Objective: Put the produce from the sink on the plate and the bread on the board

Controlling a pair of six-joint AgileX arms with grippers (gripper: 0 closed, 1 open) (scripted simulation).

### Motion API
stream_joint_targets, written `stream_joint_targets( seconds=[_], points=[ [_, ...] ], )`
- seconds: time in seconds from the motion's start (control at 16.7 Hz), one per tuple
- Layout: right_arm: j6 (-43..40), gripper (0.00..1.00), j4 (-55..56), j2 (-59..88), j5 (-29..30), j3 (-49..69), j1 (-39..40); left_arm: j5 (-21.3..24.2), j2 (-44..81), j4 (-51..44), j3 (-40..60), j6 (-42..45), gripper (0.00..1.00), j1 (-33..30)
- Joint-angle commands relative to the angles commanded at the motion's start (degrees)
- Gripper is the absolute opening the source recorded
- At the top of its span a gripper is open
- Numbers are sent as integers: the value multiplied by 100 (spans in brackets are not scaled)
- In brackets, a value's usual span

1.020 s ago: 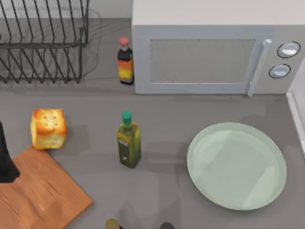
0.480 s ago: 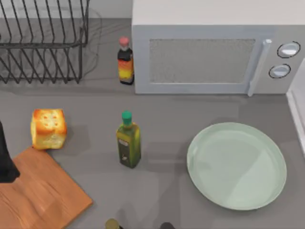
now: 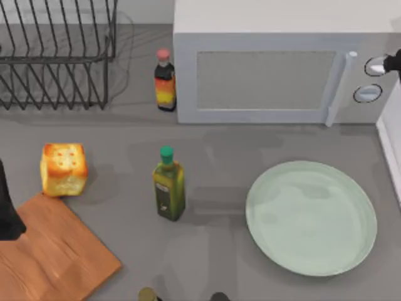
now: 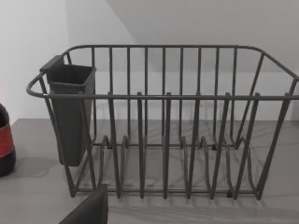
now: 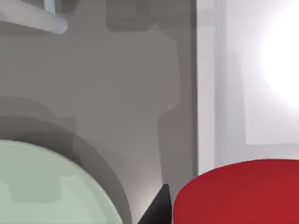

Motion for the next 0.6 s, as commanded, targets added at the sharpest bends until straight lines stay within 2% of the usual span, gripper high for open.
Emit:
stream_joint_targets(
  seconds=[0.36, 0.6],
  points=[
    [1555, 0, -483, -289, -23, -206, 1633, 0, 0, 0, 0, 0, 100, 0],
    [2262, 0, -646, 2, -52, -473, 2418, 0, 0, 0, 0, 0, 100, 0]
  ],
)
